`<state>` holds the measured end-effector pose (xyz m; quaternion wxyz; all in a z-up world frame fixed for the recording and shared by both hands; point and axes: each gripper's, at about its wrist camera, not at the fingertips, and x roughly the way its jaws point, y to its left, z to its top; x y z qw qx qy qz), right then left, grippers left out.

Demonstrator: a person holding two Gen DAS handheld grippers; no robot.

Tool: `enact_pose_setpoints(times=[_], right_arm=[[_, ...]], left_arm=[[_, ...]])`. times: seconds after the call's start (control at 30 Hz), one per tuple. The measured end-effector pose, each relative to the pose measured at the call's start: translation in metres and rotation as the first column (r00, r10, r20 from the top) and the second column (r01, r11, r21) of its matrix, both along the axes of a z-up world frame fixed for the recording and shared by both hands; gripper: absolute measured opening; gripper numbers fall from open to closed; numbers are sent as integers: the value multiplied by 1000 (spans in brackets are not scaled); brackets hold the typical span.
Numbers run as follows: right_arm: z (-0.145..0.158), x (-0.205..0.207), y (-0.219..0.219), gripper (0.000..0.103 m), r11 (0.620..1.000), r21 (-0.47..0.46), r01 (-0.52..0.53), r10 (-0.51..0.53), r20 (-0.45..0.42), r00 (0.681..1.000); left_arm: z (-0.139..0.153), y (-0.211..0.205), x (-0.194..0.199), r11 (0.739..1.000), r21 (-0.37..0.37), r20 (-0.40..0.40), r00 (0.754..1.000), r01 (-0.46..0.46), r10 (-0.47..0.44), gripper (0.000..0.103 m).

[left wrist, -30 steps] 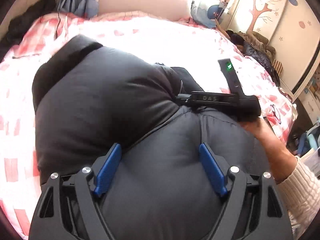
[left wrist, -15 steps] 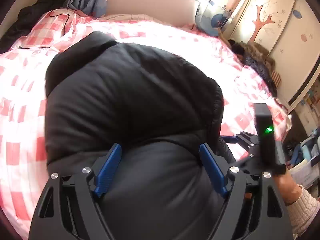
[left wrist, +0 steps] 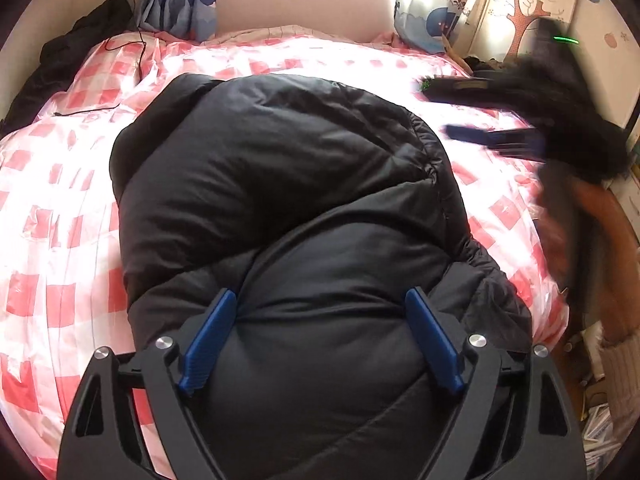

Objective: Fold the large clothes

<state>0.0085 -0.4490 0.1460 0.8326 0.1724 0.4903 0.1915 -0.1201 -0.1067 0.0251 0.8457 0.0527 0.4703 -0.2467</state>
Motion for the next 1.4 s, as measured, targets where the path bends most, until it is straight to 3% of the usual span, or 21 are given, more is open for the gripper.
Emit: enact_pose_setpoints(times=[0.03, 0.07, 0.1, 0.13, 0.23, 0.33, 0.4, 0.43, 0.5, 0.57, 0.63, 0.73, 0.8, 0.93, 0.97, 1.07, 1.13, 1.2, 1.3, 1.4], right_arm=[[-34, 12, 4, 96, 992, -121, 21, -32, -92, 995], [-62, 20, 6, 96, 990, -142, -11, -11, -153, 988], [-87, 26, 0, 97, 995, -100, -15, -7, -215, 977], [-93, 27, -9, 96, 997, -81, 14, -33, -242, 970], [-60, 12, -15, 96, 991, -131, 37, -62, -192, 979], [-6, -36, -20, 96, 996, -85, -19, 16, -31, 999], [12, -77, -8, 96, 986, -91, -141, 143, 14, 990], [9, -88, 0, 96, 974, -131, -187, 188, -7, 982], [-29, -117, 14, 96, 901, -328, -285, 250, -148, 957], [-47, -119, 13, 96, 903, -311, -295, 239, -207, 949], [-37, -120, 2, 96, 923, -285, -258, 194, -235, 952], [2, -116, -14, 96, 950, -262, -170, 136, -143, 980], [40, -105, -25, 96, 971, -229, -70, 66, -25, 998], [75, -50, -9, 96, 989, -147, -2, 19, 114, 993], [71, -35, -6, 96, 994, -108, -13, 26, 117, 993], [34, 8, 9, 96, 990, -141, 29, -20, 65, 998], [-3, 30, 13, 96, 975, -217, 55, -61, -21, 998], [-62, 43, 9, 96, 980, -192, 50, -79, -149, 986], [-73, 30, -13, 96, 984, -162, 76, -105, -179, 978], [-43, 14, -20, 96, 980, -181, 80, -105, -131, 986]], left_arm=[[-1, 0, 0, 1000, 1, 1, 1000, 2, -2, 84], [-2, 0, 0, 1000, -11, 0, 1000, 8, -8, 84], [-1, 1, 0, 999, -33, -1, 1000, 18, -18, 84], [1, 3, 1, 999, -47, -11, 1000, 22, -22, 84], [17, 15, 0, 995, -98, -22, 1000, 8, -10, 84], [22, 26, -1, 992, -122, -21, 1000, -9, 6, 84], [15, 29, -1, 993, -121, -36, 999, -14, 10, 84], [9, 28, 0, 993, -112, -42, 999, -20, 15, 84], [3, 24, -1, 994, -111, -43, 999, -20, 15, 84], [1, 19, -3, 994, -105, -53, 999, -13, 8, 84], [8, 16, -9, 996, -84, -47, 999, -20, 16, 84], [26, 18, -19, 996, -84, 11, 1000, 15, -14, 84], [36, 20, -16, 996, -89, 44, 999, 20, -16, 84], [42, 32, 17, 988, -154, 58, 998, -31, 40, 84], [42, 34, 25, 984, -171, 58, 997, -49, 60, 84], [39, 37, 48, 979, -181, 62, 992, -95, 107, 84], [32, 34, 62, 981, -165, 61, 992, -100, 112, 84], [21, 27, 71, 987, -133, 45, 994, -90, 97, 84], [3, 17, 71, 994, -93, 40, 997, -58, 62, 85], [-2, 5, 63, 999, -4, 80, 995, -51, 51, 87]])
